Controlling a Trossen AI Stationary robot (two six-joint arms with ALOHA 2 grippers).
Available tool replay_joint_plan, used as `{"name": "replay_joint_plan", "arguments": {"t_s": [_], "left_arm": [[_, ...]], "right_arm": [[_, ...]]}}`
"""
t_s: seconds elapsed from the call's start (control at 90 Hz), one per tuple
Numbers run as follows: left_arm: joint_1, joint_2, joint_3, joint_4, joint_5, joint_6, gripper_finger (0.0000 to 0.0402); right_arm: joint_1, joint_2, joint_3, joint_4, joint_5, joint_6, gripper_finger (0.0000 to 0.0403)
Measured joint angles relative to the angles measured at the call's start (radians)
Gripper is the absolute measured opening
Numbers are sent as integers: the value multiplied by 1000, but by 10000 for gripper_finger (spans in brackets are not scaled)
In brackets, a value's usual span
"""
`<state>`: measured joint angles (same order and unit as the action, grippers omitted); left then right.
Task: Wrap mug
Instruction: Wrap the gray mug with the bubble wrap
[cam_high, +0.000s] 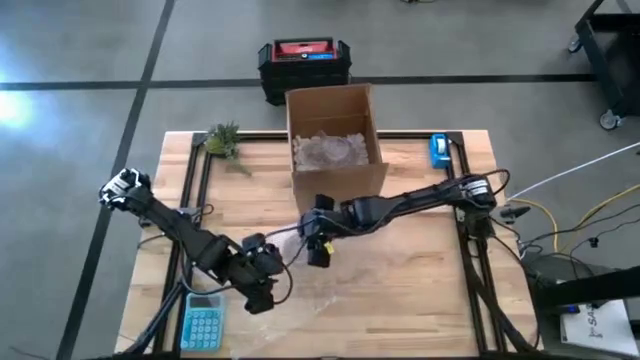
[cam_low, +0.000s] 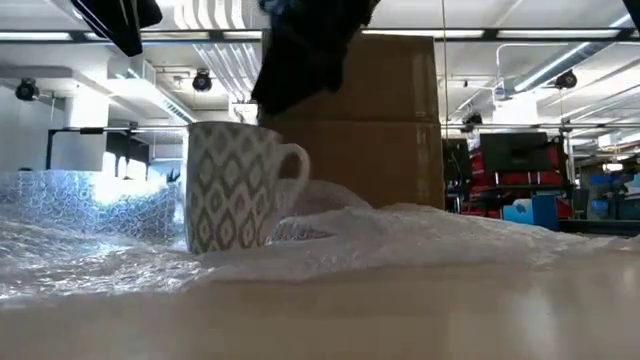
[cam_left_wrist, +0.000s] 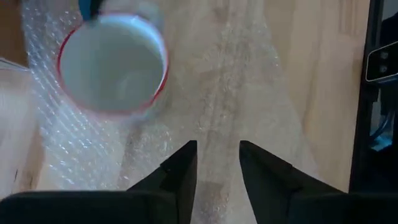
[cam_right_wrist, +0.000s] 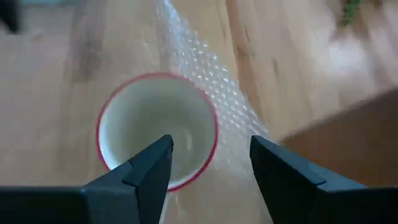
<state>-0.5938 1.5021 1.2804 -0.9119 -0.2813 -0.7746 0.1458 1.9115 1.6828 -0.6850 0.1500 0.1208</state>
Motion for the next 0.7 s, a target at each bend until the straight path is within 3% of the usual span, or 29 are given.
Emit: {"name": "replay_joint_plan", "arguments": {"t_s": [0.222, 0.489, 0.611, 0.7], "left_arm": [[-22, 0, -50, 38, -1, -64, 103], [-57, 0, -232, 235, 3, -155, 83], [-58, 0, -322, 380, 22, -160, 76], [-58, 0, -381, 469, 31, -158, 76]], "right_arm": [[67, -84, -105, -312, -1, 17, 200], [108, -110, -474, -188, -1, 42, 195], [99, -110, -575, -114, -6, 76, 188], [104, -111, -616, -97, -69, 137, 183]]}}
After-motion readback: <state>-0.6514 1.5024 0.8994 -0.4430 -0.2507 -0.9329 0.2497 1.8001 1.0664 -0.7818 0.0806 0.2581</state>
